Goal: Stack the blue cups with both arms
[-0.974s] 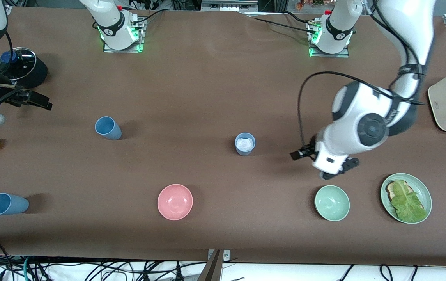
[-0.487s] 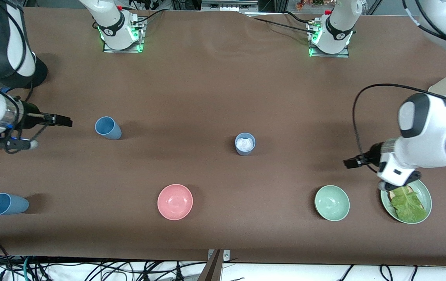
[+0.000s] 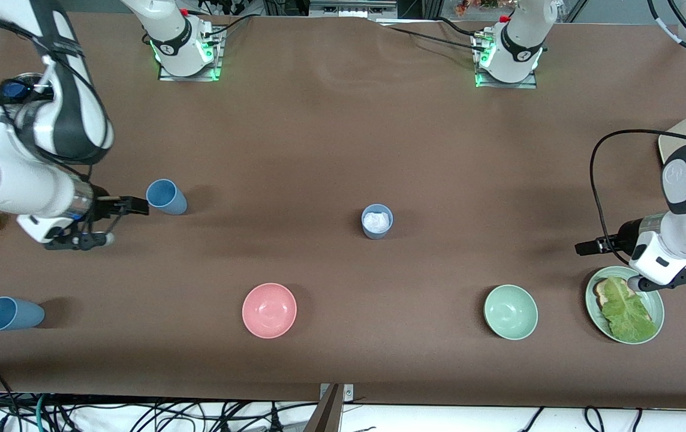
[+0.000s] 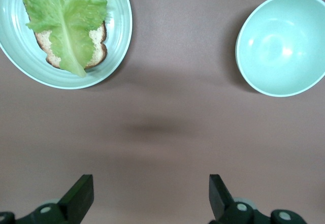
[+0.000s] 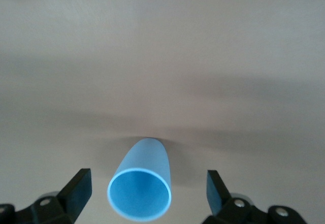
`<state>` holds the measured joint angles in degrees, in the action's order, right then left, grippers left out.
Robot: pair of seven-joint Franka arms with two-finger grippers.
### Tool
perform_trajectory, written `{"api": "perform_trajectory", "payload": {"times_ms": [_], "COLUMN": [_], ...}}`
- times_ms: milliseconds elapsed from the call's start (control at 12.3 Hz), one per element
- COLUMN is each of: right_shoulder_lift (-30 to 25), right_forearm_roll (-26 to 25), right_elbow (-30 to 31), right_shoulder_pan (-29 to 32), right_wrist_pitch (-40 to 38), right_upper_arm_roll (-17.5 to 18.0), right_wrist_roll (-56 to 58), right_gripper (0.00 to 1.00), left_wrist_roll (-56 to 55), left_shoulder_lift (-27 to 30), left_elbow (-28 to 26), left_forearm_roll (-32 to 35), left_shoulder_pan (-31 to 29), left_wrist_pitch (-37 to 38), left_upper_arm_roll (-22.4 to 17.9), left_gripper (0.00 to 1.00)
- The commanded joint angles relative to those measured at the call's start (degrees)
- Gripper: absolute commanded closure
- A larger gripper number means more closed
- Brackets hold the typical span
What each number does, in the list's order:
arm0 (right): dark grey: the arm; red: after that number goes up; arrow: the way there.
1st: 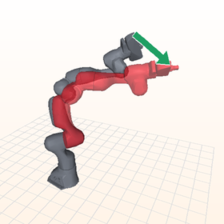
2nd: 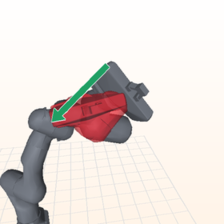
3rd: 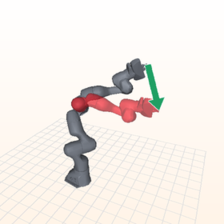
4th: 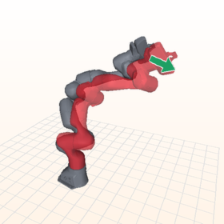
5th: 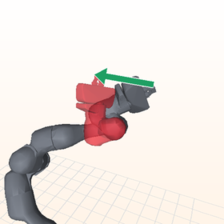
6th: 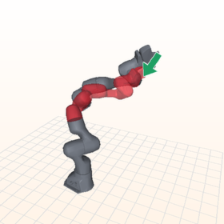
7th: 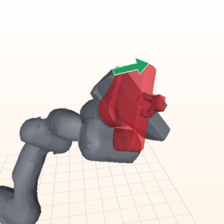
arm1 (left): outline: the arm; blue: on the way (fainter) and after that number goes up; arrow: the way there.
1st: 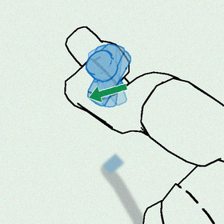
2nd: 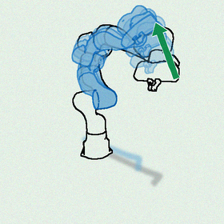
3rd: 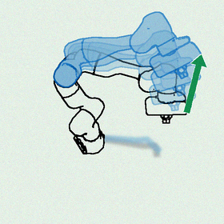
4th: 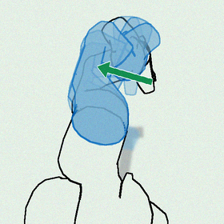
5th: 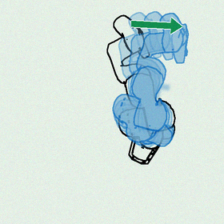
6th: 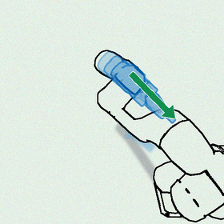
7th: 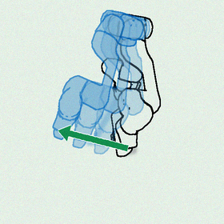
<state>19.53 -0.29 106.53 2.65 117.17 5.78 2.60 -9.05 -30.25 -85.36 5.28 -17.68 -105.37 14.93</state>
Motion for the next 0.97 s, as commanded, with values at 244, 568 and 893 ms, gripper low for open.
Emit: {"api": "perform_trajectory", "payload": {"times_ms": [244,568,893], "right_shoulder_lift": [-2.3,-2.4,-1.0], "right_forearm_roll": [-2.1,-2.2,-2.1], "right_elbow": [9.4,11.0,12.9], "right_shoulder_pan": [0.2,0.2,0.2], "right_wrist_pitch": [4.1,5.1,8.8], "right_upper_arm_roll": [-0.5,-2.2,-2.3], "right_wrist_roll": [0.8,2.5,1.9], "right_gripper": [0.00,0.00,0.19], "left_wrist_roll": [6.6,8.8,11.1], "left_shoulder_lift": [4.4,7.7,18.6], "left_elbow": [-0.1,-0.5,-7.5], "left_forearm_roll": [1.7,1.3,0.0], "left_shoulder_pan": [-1.0,-0.1,10.7], "left_wrist_pitch": [7.0,8.6,8.9], "left_upper_arm_roll": [0.9,1.1,-9.5], "left_gripper": [0.00,0.00,0.00]}}
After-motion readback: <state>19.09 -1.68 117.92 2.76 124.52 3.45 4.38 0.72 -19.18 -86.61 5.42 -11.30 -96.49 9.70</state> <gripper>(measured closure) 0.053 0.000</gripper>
